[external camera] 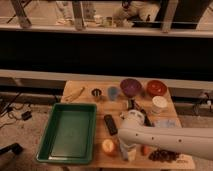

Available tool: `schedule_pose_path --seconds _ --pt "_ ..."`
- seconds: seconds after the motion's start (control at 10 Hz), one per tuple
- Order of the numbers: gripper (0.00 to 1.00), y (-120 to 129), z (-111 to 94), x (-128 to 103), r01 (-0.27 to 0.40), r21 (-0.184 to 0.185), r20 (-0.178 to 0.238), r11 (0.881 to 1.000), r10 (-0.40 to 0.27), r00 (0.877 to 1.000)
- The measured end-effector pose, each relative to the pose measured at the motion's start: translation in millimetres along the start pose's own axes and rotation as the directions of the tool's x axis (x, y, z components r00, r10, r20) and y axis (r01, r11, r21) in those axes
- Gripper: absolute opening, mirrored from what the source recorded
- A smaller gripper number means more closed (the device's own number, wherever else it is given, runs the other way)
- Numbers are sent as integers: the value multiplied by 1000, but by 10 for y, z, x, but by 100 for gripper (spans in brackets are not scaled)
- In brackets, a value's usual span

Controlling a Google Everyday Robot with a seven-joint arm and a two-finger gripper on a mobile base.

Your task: Place sponge in metal cup

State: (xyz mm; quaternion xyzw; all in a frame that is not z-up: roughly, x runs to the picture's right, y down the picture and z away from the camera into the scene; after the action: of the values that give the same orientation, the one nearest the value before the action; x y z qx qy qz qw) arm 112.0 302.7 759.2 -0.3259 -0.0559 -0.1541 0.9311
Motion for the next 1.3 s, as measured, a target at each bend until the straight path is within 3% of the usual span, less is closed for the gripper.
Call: schedule_pose_path --seconds 0.2,0.6,0.8,1.1,1.3 --pt "66 15 11 38 -17 -3 32 1000 17 999" --pt "27 13 46 60 -28 -13 81 1000 29 996" --pt "22 15 20 81 -37 -8 108 999 37 993" --pt "2 -16 -201 67 -54 5 205 999 52 977" --pt "0 -42 -376 58 -62 26 253 998 54 966"
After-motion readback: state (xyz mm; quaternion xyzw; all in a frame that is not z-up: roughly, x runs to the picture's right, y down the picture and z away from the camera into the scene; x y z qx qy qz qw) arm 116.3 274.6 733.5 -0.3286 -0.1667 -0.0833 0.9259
